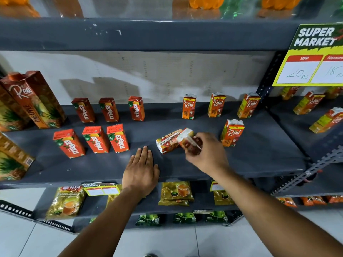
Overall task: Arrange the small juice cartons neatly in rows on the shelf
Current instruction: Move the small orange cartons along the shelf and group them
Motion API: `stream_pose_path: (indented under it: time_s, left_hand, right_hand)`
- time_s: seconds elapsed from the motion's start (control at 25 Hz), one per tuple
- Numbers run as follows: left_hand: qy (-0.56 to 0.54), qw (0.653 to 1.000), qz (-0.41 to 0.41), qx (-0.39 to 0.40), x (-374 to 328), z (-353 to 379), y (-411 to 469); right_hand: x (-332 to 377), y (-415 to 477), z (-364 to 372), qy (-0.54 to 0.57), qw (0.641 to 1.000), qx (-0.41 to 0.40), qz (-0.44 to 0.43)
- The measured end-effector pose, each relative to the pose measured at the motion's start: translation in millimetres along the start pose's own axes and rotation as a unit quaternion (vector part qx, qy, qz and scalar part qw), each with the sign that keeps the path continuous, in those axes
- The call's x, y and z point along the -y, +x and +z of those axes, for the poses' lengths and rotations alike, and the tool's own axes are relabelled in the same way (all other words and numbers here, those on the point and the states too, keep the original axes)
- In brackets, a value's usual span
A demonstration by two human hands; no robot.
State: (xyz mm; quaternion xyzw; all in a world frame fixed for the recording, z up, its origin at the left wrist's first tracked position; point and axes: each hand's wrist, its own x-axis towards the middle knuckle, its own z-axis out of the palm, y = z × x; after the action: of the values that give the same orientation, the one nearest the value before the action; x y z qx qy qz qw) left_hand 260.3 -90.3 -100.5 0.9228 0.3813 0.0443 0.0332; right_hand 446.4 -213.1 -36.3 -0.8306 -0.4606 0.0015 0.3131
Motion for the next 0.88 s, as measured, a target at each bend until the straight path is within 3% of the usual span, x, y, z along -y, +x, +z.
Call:
stream_pose_path:
  time_s: [0.08, 0.2, 0.48, 0.56, 0.64, 0.68, 0.76, 0.8, 0.88]
  left_hand:
    - [0.000, 1.000, 0.000, 0.001, -1, 0, 1]
    - [0.003, 1.000, -0.003, 0.004, 0, 0, -1]
    - [0.004, 1.000, -0.002, 0.012, 0, -3, -1]
    - [0.004, 1.000, 0.001, 0.012, 0, -3, -2]
    - [0.001, 1.000, 0.007, 0.008, -1, -3, 1]
    - [0.000, 1.000, 0.006, 0.005, -1, -4, 3]
    - [0.000, 1.000, 0.000, 0.002, 0, -6, 6]
    - [0.002, 1.000, -0.003, 0.004, 2, -6, 5]
    - [0.003, 1.000, -0.008, 0.008, 3, -6, -3]
  right_hand:
    - [-9, 1, 7, 0.116, 0.985, -0.099, 0.074]
    - [-11, 3, 20, 0.184, 0.955, -0.172, 0.159]
    - [-17, -3, 33, 0.214, 0.942, -0.166, 0.197]
    - [-14, -12, 23, 0.178, 0.957, -0.195, 0.121]
    - [-8, -8, -5, 0.090, 0.975, -0.203, -0.025]
    - [-4, 3, -25, 0.027, 0.985, -0.145, -0.092]
    - [7, 33, -65, -0.150, 0.970, 0.091, -0.166]
    - [11, 46, -77, -0.239, 0.933, 0.194, -0.184]
    - [16, 59, -91, -0.339, 0.863, 0.305, -0.215]
